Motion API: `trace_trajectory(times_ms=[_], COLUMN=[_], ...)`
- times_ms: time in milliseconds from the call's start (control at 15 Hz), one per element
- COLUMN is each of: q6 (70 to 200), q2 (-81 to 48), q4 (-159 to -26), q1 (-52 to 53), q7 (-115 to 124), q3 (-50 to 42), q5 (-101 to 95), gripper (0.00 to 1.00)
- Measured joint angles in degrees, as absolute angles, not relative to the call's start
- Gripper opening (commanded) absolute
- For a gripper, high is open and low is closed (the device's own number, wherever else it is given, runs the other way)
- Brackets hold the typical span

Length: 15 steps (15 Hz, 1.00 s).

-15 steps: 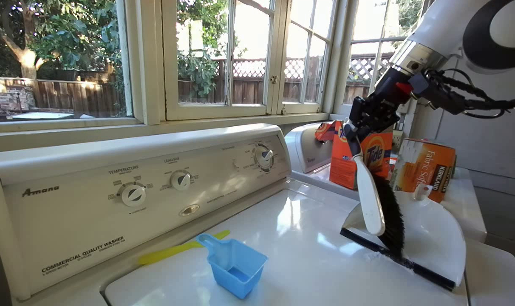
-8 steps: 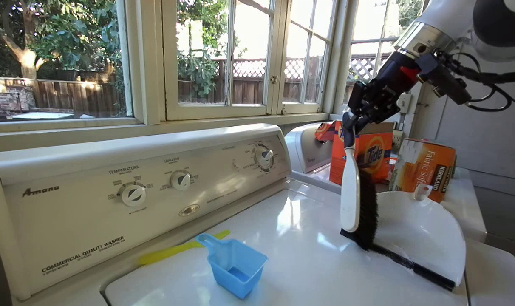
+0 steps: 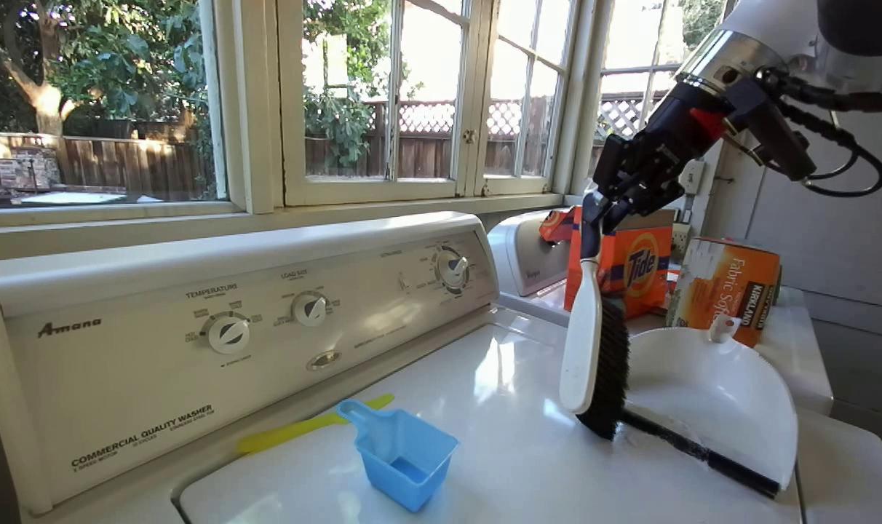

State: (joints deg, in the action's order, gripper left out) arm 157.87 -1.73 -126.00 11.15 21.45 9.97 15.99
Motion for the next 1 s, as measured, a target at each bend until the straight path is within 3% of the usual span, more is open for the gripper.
trace_trajectory(times_ms=[1000], q6=[154.9], q2=[-0.3], q4=[-127.0], q1=[9.3], q7=[28.6], q3=[7.5], q5=[0.7], gripper=[0.07])
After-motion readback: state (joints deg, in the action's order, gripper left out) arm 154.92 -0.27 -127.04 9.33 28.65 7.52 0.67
